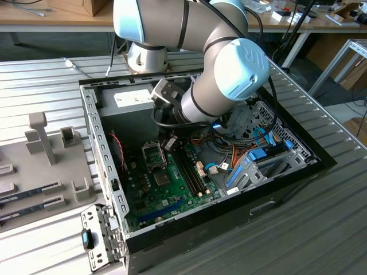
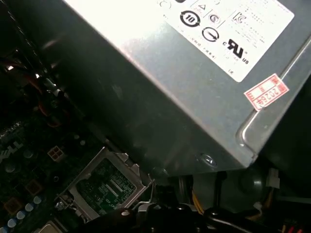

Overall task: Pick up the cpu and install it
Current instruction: 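Close the cpu cover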

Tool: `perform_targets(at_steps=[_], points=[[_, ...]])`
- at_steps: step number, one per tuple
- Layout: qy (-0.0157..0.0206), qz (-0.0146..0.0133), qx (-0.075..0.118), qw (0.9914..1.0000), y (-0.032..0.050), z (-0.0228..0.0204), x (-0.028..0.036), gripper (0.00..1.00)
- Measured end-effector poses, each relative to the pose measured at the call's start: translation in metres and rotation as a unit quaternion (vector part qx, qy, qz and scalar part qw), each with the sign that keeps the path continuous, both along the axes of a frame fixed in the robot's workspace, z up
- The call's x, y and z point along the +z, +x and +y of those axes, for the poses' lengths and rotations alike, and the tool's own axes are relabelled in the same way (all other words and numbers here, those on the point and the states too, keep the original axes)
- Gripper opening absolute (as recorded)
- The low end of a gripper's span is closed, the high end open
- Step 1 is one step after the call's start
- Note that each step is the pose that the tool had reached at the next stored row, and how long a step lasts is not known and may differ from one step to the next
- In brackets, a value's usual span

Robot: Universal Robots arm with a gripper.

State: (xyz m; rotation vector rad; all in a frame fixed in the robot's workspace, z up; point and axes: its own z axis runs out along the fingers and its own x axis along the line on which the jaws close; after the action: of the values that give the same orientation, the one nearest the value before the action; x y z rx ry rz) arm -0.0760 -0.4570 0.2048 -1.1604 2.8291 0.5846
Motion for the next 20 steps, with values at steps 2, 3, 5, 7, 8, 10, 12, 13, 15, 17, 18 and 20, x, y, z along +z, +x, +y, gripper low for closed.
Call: perform_targets(at_steps=[2,3,5,7,8,10,12,13,15,17,18,20], points=[[0.0000,0.0000,0.000,1.00000,-0.0011,-0.0006,-0.0001,0.11],[0.0000,0.0000,0.000,1.00000,-0.0016,-0.0008,-0.0001,0.11],[0.0000,0.0000,0.000,1.00000,-0.0028,-0.0015,-0.0001,0.11],[-0.0001,0.0000,0.000,1.00000,-0.0035,-0.0025,-0.0001,0.11],[0.0000,0.0000,0.000,1.00000,-0.0039,-0.0028,-0.0002,0.11],[0.0000,0.0000,0.000,1.00000,-0.0056,-0.0038,-0.0001,0.11],[0.0002,-0.0001,0.000,1.00000,-0.0077,-0.0046,-0.0002,0.11],[0.0001,-0.0001,0.000,1.00000,-0.0083,-0.0049,-0.0001,0.11],[0.0004,0.0000,0.000,1.00000,-0.0086,-0.0059,-0.0001,0.11],[0.0011,0.0000,0.000,1.00000,-0.0087,-0.0066,0.0001,0.11],[0.0016,0.0000,0.000,1.00000,-0.0087,-0.0069,0.0003,0.11],[0.0028,0.0000,0.000,1.00000,-0.0087,-0.0078,0.0013,0.11]])
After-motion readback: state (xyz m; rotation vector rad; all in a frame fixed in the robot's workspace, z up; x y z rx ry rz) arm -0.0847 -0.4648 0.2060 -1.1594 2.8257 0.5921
